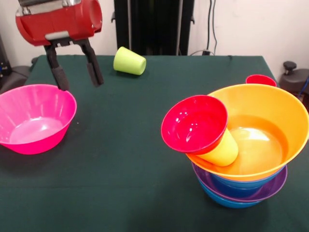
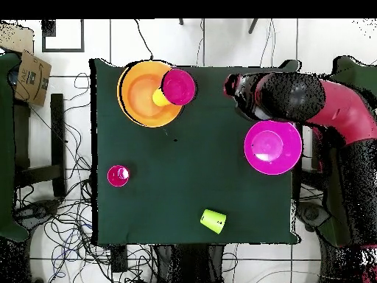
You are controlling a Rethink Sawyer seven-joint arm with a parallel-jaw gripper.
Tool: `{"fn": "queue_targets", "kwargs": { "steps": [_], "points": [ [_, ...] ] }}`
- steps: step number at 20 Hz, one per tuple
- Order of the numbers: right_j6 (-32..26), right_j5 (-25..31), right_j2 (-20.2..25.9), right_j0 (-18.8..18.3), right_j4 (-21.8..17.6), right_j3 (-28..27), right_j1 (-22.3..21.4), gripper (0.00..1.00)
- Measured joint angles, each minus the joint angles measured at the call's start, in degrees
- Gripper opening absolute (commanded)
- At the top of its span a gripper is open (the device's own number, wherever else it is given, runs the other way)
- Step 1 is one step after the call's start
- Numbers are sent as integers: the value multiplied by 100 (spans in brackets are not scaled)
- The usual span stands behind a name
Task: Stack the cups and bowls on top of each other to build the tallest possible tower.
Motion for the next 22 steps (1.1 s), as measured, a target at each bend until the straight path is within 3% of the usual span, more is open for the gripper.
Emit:
{"fn": "queue_targets", "kwargs": {
  "steps": [10, 22],
  "points": [
    [0, 0, 116, 6, -45, 27, -84, 100],
    [-66, 0, 134, -107, -506, 116, -61, 100]
  ]
}}
